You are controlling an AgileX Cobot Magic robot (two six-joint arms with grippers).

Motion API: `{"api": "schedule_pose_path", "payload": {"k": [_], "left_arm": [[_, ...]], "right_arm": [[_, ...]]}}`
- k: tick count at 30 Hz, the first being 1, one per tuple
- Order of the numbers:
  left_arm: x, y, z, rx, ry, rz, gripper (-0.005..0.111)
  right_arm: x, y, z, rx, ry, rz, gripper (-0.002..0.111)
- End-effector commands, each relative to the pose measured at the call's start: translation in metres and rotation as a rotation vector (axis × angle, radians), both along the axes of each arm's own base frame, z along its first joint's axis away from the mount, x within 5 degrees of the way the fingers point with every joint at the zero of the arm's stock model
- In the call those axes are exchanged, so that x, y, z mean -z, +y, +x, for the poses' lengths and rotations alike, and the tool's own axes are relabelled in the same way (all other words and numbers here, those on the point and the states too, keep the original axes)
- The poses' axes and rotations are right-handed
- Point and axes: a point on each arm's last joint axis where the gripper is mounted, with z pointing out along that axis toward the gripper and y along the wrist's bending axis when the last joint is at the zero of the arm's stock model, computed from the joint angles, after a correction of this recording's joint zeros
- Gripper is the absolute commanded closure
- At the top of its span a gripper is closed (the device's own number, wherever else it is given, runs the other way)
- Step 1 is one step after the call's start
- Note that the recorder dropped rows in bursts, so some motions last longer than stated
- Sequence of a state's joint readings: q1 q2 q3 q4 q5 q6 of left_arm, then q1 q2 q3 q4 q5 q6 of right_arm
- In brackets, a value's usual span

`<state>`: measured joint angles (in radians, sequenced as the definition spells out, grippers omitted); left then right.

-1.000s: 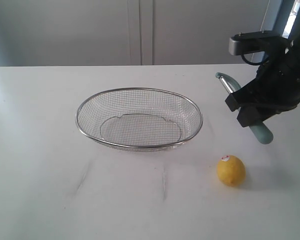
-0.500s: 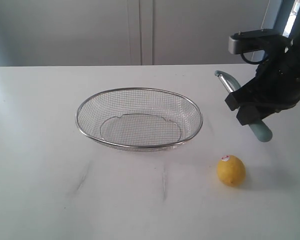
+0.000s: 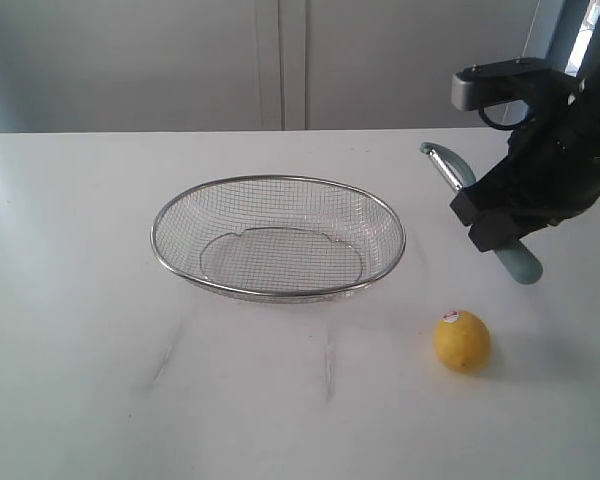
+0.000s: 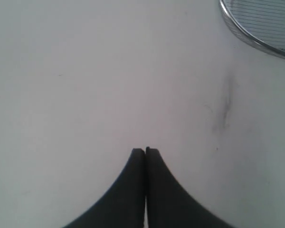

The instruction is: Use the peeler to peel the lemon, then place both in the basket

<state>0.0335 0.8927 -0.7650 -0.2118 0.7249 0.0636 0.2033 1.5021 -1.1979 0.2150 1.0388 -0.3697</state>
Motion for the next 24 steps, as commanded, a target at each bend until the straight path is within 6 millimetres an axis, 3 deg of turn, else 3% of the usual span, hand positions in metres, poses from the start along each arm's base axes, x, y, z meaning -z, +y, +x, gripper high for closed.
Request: {"api": "schedule_pose_path", "payload": {"k": [1, 7, 15, 24], "left_arm": [[0.003, -0.008, 0.01, 0.058, 0.049, -0.052, 0.107], [0.003, -0.026, 0.021, 0.157, 0.075, -0.052, 0.107], [0.003, -0.068, 0.044, 0.273, 0.073, -0.076, 0.107], [0.008, -0.121, 0.067, 0.409, 0.085, -0.077, 0.107]], "right_arm": [[-0.008, 0.002, -0.002, -0.078, -0.027, 0.024, 0.108], [-0.015, 0.004, 0.0, -0.107, -0.054, 0.032, 0.108], [-0.017, 0.006, -0.001, -0.166, -0.052, 0.104, 0.108], [-0.018, -0.014, 0.001, -0.132, -0.032, 0.152, 0.108]]}}
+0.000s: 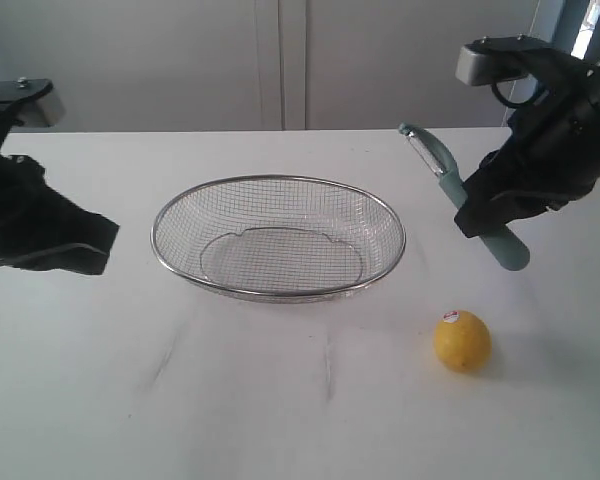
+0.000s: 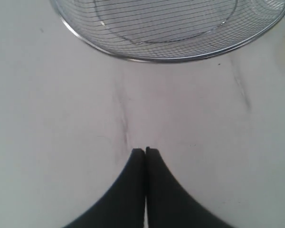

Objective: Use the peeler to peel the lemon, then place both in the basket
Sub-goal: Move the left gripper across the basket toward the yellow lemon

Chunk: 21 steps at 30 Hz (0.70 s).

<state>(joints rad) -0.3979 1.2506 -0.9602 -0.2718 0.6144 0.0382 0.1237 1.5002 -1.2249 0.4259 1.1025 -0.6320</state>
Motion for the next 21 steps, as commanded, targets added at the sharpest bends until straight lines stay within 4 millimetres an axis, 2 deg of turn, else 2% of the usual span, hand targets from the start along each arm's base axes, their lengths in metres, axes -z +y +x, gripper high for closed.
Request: {"api": "schedule_pose_path", "payload": {"k": [1, 13, 21], "left_arm": [[0.003, -0.028, 0.008, 0.06, 0.02, -0.018, 0.107], [0.021, -0.096, 0.017, 0.275, 0.047, 0.05, 0.107], [0.026, -0.143, 0.025, 0.382, -0.035, 0.039, 0.107]], "right_arm": [[-0.006, -0.009, 0.0, 0.012, -0.011, 0.021, 0.108], [-0.007, -0.02, 0.002, 0.067, -0.003, 0.048, 0.108], [-0.007, -0.034, 0.004, 0.109, 0.004, 0.045, 0.108]]}}
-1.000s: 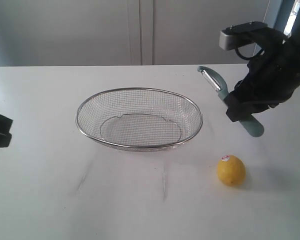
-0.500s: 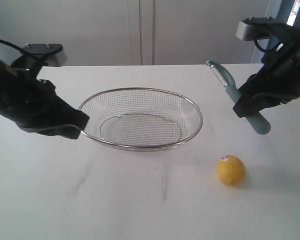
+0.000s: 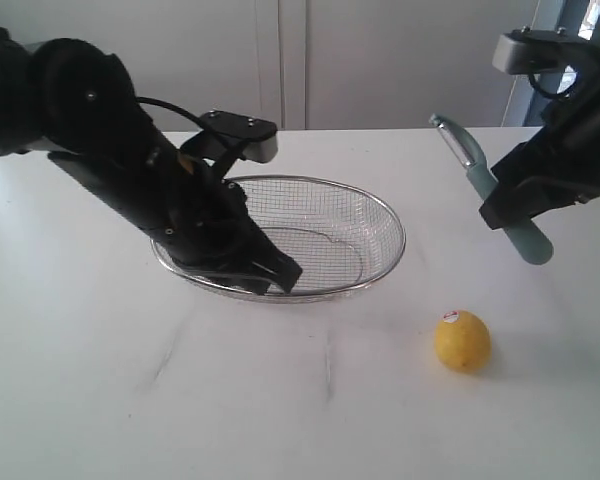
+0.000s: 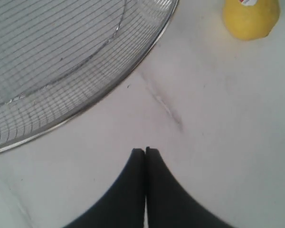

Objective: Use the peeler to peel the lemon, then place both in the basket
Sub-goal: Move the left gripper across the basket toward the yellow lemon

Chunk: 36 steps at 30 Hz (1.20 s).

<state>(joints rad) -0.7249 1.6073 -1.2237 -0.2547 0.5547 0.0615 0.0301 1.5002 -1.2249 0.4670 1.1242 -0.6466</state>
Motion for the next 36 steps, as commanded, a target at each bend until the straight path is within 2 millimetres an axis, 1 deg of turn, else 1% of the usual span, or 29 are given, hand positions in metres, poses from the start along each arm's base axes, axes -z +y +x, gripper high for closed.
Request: {"api": "schedule_pose_path", "payload": {"k": [1, 6, 11, 16, 21, 26, 33, 36], "left_arm": [[0.001, -0.023, 0.001, 0.06, -0.046, -0.017, 0.107], [0.01, -0.043, -0.009, 0.127, -0.058, -0.02, 0.107], [0.018, -0.062, -0.018, 0.157, -0.086, -0.048, 0.107], [0.019, -0.073, -0.013, 0.159, -0.069, -0.056, 0.107], [0.018, -0.094, -0.009, 0.194, -0.04, -0.054, 0.107], [0.025, -0.109, -0.003, 0.192, -0.014, -0.066, 0.107], [0.031, -0.123, 0.004, 0.172, 0.013, -0.103, 0.107], [0.033, -0.132, 0.002, 0.175, 0.017, -0.124, 0.107]], "right_arm": [[-0.006, -0.013, 0.0, 0.04, -0.01, 0.01, 0.108], [-0.006, -0.021, 0.0, 0.063, -0.005, 0.008, 0.108], [-0.005, -0.021, 0.0, 0.059, 0.002, 0.006, 0.108], [-0.005, -0.021, -0.001, 0.054, 0.01, -0.006, 0.108], [-0.004, -0.024, -0.001, 0.06, 0.015, -0.034, 0.108], [-0.001, -0.033, -0.002, 0.105, 0.036, -0.102, 0.108], [-0.001, -0.047, -0.002, 0.161, 0.039, -0.109, 0.108], [-0.001, -0.05, -0.001, 0.173, 0.035, -0.107, 0.108]]}}
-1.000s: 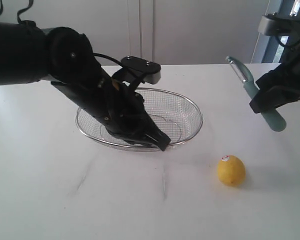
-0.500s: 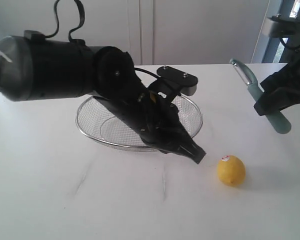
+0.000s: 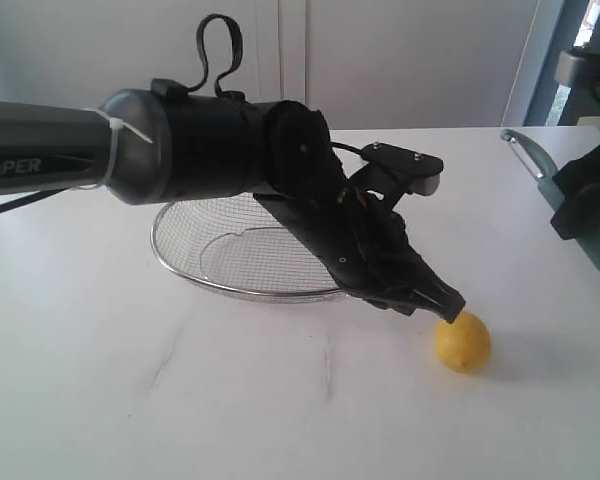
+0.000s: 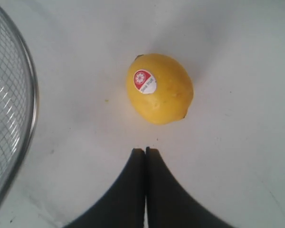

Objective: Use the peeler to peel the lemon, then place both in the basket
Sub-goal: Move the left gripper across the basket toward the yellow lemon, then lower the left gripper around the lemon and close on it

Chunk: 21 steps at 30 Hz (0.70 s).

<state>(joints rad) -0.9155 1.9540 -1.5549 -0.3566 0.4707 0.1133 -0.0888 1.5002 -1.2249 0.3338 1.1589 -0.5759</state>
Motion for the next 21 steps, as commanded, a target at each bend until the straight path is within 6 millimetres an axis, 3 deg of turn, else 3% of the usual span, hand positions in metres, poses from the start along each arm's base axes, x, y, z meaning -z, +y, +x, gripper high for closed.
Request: {"api": "schedule_pose_path", "payload": {"k": [1, 7, 15, 21], "left_arm": [[0.001, -0.014, -0.007, 0.009, 0.021, -0.034, 0.107], [0.016, -0.038, -0.014, 0.033, -0.005, -0.061, 0.107], [0.026, -0.045, -0.009, -0.003, -0.002, -0.092, 0.106], [0.03, -0.046, -0.006, -0.01, -0.029, -0.098, 0.078]], "right_arm": [[-0.006, -0.005, 0.0, 0.027, -0.027, 0.001, 0.108], [-0.005, -0.008, 0.0, 0.028, -0.025, -0.016, 0.108], [-0.005, -0.008, -0.001, 0.033, -0.015, -0.018, 0.108], [-0.005, -0.008, -0.001, 0.033, -0.015, -0.018, 0.108]]}}
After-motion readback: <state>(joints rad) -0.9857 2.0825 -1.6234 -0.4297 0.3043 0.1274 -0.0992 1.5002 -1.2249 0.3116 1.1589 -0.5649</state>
